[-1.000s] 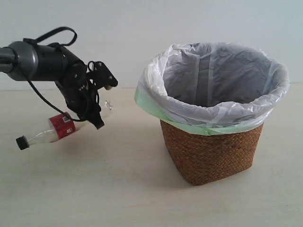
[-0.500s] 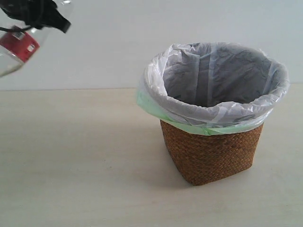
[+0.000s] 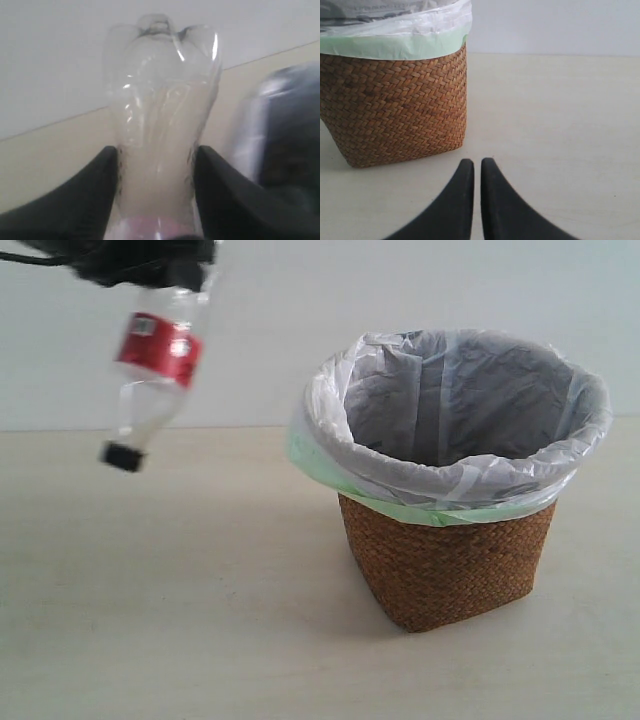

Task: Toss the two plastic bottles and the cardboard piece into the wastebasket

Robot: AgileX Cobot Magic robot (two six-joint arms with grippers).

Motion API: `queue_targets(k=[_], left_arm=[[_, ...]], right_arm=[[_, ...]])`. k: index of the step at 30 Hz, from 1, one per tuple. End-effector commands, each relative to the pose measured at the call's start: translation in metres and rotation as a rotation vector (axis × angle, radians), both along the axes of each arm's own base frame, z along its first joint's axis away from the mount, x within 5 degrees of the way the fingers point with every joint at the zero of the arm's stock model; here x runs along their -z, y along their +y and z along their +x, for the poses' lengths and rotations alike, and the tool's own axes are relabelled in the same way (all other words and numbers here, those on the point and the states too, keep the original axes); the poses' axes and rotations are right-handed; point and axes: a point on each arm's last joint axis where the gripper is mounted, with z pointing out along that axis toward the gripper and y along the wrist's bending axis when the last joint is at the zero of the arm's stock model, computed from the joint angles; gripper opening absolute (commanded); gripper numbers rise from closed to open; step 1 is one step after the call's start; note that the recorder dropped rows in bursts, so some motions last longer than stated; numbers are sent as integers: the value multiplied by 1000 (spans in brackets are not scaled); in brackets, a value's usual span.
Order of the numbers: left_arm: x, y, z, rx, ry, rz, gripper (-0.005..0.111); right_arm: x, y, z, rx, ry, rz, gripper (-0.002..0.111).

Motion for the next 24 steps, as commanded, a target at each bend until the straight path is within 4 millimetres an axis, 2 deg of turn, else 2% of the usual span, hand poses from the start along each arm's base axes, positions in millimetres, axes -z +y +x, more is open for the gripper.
queue_targets(k=[1, 3, 4, 5, 6, 7, 8, 12, 20, 22, 24], left_arm=[[-72, -58, -32, 285, -336, -369, 17], [-92, -69, -45, 366, -432, -394, 40], [-97, -73, -50, 382, -451, -404, 61], [-98, -75, -52, 380, -459, -408, 75], [-99, -75, -51, 372, -471, -399, 95], [-98, -75, -52, 375, -473, -387, 106], [-96, -76, -51, 372, -467, -374, 109], [-88, -75, -48, 373, -470, -293, 108], [-88, -75, -49, 379, -470, -285, 106], [-88, -74, -51, 402, -467, -260, 98], [-89, -72, -54, 408, -463, -241, 79]], right_arm=[[-2, 0, 0, -2, -18, -9, 2], [-2, 0, 0, -2, -18, -9, 2], [-2, 0, 0, -2, -18, -9, 2], [-2, 0, 0, -2, -18, -9, 2], [-2, 0, 0, -2, -18, -9, 2], [-2, 0, 0, -2, -18, -9, 2], [-2, 0, 0, -2, -18, -9, 2], [-2, 0, 0, -2, -18, -9, 2], [-2, 0, 0, -2, -18, -9, 2], [-2, 0, 0, -2, -18, -9, 2], [-2, 0, 0, -2, -18, -9, 2]])
